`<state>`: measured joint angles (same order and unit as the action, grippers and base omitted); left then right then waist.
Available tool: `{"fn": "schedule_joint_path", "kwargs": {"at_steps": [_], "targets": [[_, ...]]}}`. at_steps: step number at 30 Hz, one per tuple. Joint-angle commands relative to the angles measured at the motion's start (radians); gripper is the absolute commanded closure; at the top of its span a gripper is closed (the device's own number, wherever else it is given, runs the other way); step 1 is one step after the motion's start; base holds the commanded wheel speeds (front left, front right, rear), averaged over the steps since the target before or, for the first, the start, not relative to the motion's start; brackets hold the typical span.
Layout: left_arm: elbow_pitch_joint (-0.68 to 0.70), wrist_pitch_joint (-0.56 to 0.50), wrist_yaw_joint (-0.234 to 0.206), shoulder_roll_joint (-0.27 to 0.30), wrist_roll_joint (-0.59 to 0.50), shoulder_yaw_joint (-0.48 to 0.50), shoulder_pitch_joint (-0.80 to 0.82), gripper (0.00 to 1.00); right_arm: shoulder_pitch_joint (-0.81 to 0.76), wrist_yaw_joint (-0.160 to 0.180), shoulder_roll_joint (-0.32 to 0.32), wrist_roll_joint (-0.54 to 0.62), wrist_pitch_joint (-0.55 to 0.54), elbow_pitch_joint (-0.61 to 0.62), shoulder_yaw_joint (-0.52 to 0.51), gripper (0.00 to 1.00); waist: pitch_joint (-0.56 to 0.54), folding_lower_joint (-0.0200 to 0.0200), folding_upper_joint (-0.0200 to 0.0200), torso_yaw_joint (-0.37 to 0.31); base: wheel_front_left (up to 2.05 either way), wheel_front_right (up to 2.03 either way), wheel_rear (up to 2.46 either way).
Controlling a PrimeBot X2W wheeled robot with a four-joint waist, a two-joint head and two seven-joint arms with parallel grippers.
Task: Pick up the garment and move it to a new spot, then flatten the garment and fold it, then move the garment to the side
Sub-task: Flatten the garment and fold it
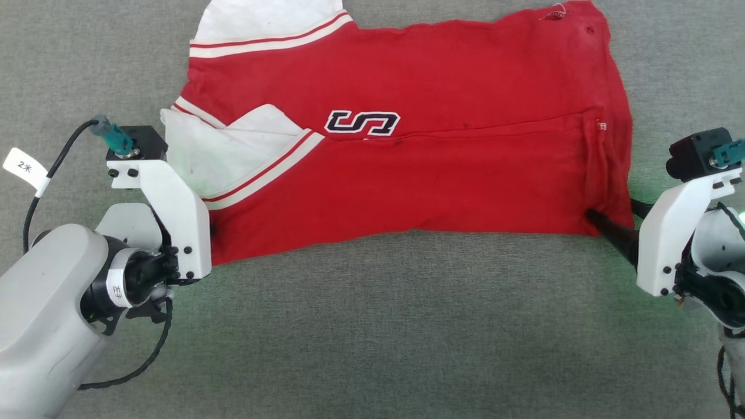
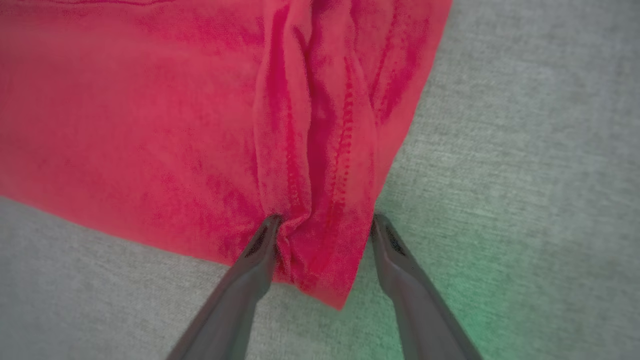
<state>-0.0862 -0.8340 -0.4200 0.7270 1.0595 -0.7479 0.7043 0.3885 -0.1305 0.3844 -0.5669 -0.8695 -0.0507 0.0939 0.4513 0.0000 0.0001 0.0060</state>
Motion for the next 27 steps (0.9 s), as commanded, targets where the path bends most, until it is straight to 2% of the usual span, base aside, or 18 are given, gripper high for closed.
{"fn": "schedule_joint_path", "kwargs": {"at_steps": [1,8,9,10,20,27], "targets": [[-0.024,0.008,0.010,-0.030,0.000,-0.026,-0.022,1.00,-0.019,0.000,-0.008,0.005,-0.033,-0.047,0.044,1.00,0.004,0.0000,-0.0001,0.008,0.00,0.00,0.00],[-0.007,0.020,-0.003,-0.006,0.014,0.003,-0.027,1.00,-0.014,0.000,0.051,-0.047,-0.075,0.010,0.027,1.00,-0.001,0.0000,-0.0001,0.017,0.00,0.00,0.00],[0.017,0.012,-0.017,0.017,0.022,0.016,-0.030,1.00,-0.016,0.000,0.078,-0.062,-0.087,0.039,0.012,1.00,-0.006,0.0000,-0.0001,0.018,0.00,0.00,0.00],[0.017,0.012,-0.017,0.017,0.022,0.016,-0.030,1.00,-0.016,0.000,0.078,-0.062,-0.087,0.039,0.012,1.00,-0.006,0.0000,-0.0001,0.018,0.00,0.00,0.00],[0.256,-0.037,-0.137,0.141,0.037,0.051,-0.117,1.00,-0.116,0.000,0.139,-0.122,-0.183,0.238,-0.092,1.00,-0.023,0.0000,-0.0001,0.029,0.00,0.00,0.00],[0.409,-0.027,-0.222,0.194,0.046,0.042,-0.238,1.00,-0.265,0.000,0.122,-0.142,-0.273,0.335,-0.175,1.00,-0.019,0.0000,-0.0001,0.032,0.00,0.00,0.00]]}}
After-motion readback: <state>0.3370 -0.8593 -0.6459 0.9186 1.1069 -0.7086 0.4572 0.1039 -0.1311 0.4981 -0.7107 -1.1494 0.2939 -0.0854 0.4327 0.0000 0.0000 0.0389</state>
